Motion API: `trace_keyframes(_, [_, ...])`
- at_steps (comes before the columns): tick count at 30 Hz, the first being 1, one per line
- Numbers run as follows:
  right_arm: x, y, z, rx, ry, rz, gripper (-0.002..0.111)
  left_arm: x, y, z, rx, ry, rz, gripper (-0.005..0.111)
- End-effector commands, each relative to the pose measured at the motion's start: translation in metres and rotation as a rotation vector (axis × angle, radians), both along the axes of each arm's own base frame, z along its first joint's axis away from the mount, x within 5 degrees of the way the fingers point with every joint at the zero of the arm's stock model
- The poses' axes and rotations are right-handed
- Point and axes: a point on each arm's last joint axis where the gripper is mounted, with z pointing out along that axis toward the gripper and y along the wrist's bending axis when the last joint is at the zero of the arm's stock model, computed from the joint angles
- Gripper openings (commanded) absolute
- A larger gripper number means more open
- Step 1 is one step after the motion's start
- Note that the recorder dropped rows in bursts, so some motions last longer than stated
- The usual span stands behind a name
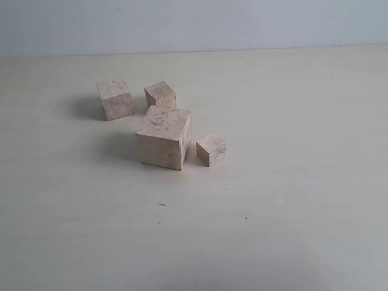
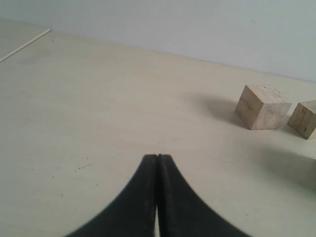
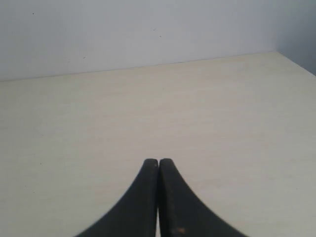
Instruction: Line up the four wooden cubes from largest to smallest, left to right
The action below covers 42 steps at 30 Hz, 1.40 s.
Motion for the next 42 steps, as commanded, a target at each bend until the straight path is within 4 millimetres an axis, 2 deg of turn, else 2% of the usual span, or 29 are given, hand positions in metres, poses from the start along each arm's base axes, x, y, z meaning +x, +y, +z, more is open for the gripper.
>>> trace_keyframes(1, [0.0, 0.0, 0.002, 0.001, -0.039, -0.002, 0.0, 0.0, 0.0, 0.0, -0.009, -0.009, 0.001, 0.0])
trace_keyframes(3, [0.002, 0.0, 0.008, 0.031, -0.099, -0.008, 0.0, 0.0, 0.0, 0.0, -0.009, -0.009, 0.001, 0.0])
trace_keyframes(8, [0.003, -0.001, 0.026, 0.243, -0.289, -0.043, 0.0, 0.0, 0.0, 0.0, -0.009, -0.009, 0.001, 0.0])
trace_keyframes(16, [0.002, -0.005, 0.036, 0.254, -0.405, -0.069, 0.0, 0.0, 0.0, 0.0, -0.009, -0.009, 0.001, 0.0])
trace_keyframes(22, [-0.001, -0.008, 0.051, 0.258, -0.521, -0.087, 0.0, 0.0, 0.0, 0.0, -0.009, -0.009, 0.001, 0.0])
trace_keyframes(25, [-0.006, -0.008, 0.072, 0.263, -0.58, -0.079, 0.0, 0.0, 0.0, 0.0, -0.009, -0.009, 0.001, 0.0])
trace_keyframes(28, [-0.017, -0.006, 0.12, 0.257, -0.631, -0.045, 0.0, 0.0, 0.0, 0.0, -0.009, -0.009, 0.001, 0.0])
trace_keyframes(29, [-0.015, -0.005, 0.127, 0.25, -0.608, -0.039, 0.0, 0.0, 0.0, 0.0, -0.009, -0.009, 0.001, 0.0])
trace_keyframes(30, [-0.009, -0.003, 0.147, 0.23, -0.553, -0.023, 0.0, 0.0, 0.0, 0.0, -0.009, -0.009, 0.001, 0.0])
trace_keyframes(31, [-0.007, -0.002, 0.158, 0.224, -0.534, -0.015, 0.0, 0.0, 0.0, 0.0, -0.009, -0.009, 0.001, 0.0])
trace_keyframes(33, [0.014, 0.001, 0.195, 0.166, -0.442, 0.003, 0.0, 0.0, 0.0, 0.0, -0.009, -0.009, 0.001, 0.0])
trace_keyframes(34, [0.021, 0.003, 0.206, 0.124, -0.421, 0.015, 0.0, 0.0, 0.0, 0.0, -0.009, -0.009, 0.001, 0.0])
trace_keyframes(35, [0.036, 0.007, 0.22, 0.052, -0.378, 0.055, 0.0, 0.0, 0.0, 0.0, -0.009, -0.009, 0.001, 0.0])
trace_keyframes(38, [0.083, 0.025, 0.235, -0.004, -0.224, 0.184, 0.0, 0.0, 0.0, 0.0, -0.009, -0.009, 0.001, 0.0])
trace_keyframes(41, [0.146, 0.058, 0.232, -0.064, 0.003, 0.324, 0.0, 0.0, 0.0, 0.0, -0.009, -0.009, 0.001, 0.0])
trace_keyframes(42, [0.157, 0.064, 0.231, -0.069, 0.042, 0.344, 0.0, 0.0, 0.0, 0.0, -0.009, -0.009, 0.001, 0.0])
